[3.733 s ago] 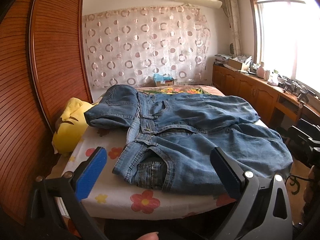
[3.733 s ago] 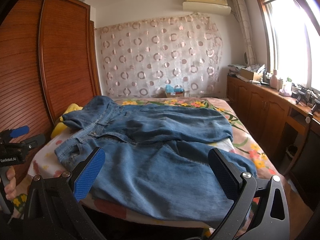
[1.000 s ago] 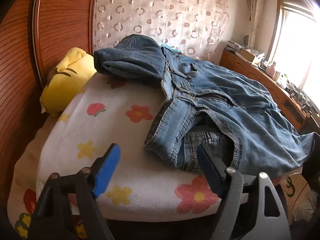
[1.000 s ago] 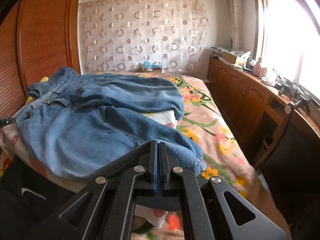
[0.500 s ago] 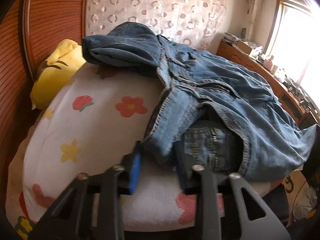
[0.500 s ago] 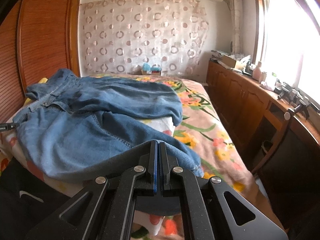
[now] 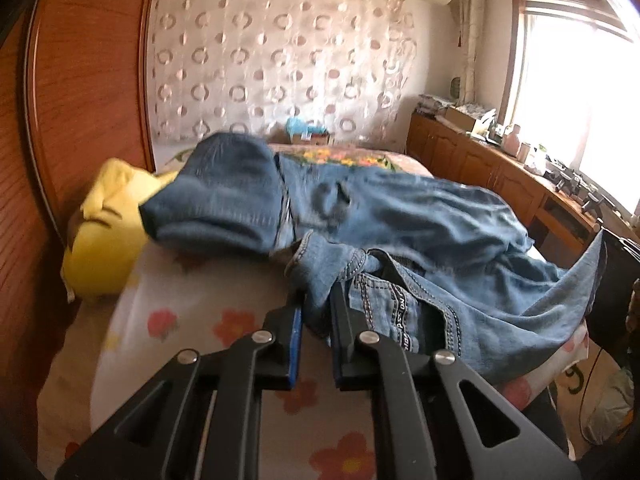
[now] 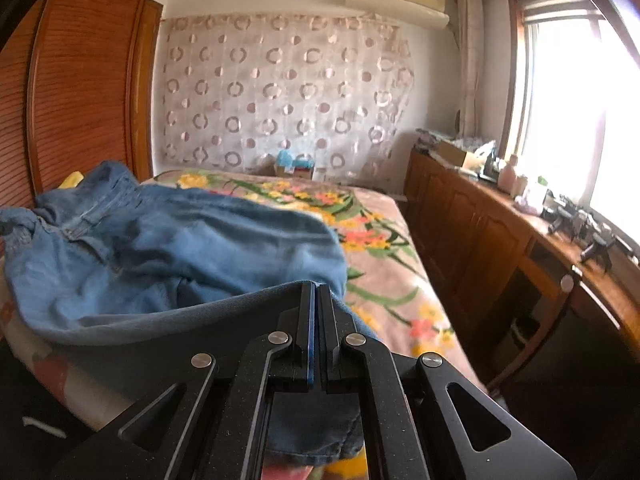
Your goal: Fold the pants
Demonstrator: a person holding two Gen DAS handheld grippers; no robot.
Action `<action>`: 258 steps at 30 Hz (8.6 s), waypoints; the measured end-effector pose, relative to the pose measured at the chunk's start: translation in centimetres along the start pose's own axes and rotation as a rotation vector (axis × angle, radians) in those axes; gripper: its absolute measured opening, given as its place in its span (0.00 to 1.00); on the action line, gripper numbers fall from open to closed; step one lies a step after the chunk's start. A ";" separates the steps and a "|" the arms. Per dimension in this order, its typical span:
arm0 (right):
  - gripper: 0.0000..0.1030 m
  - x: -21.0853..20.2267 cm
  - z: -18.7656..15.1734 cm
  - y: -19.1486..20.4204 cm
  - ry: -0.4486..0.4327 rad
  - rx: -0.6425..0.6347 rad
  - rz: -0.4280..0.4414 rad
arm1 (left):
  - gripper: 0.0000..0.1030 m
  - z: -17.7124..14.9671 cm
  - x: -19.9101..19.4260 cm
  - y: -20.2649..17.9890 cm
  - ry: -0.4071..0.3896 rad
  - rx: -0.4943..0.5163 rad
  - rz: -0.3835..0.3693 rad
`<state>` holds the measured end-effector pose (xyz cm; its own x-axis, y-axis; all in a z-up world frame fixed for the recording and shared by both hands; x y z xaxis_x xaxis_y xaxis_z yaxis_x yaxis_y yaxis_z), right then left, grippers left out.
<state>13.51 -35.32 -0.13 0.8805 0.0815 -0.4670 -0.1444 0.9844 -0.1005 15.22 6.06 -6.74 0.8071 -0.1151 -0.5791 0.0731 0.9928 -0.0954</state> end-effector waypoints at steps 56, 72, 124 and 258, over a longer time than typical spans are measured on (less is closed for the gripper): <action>0.44 27.0 11.5 0.6 0.140 -0.038 0.064 | 0.33 15.7 19.5 -1.2 0.082 0.115 -0.057; 0.44 28.3 6.0 10.3 0.365 -0.154 0.321 | 0.33 7.7 21.9 -6.8 0.181 0.198 -0.123; 0.02 29.2 4.5 17.9 0.396 -0.271 0.465 | 0.40 8.7 20.6 -6.0 0.153 0.177 -0.127; 0.00 0.1 3.8 24.9 0.156 -0.311 0.467 | 0.03 10.9 -5.6 2.3 -0.225 0.067 0.039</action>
<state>11.68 -10.18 0.63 0.6180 0.4488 -0.6455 -0.6481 0.7556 -0.0951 17.27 9.40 5.12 0.9198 -0.0738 -0.3854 0.0722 0.9972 -0.0186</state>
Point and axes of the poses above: each gripper's, at about its wrist camera, not at the fingertips, and x roughly the way its jaws point, y to its left, z to its top, the point moved 8 cm from there along x, roughly the way its jaws point, and after that the axes turned 3 degrees about z, right-handed, at the moved point
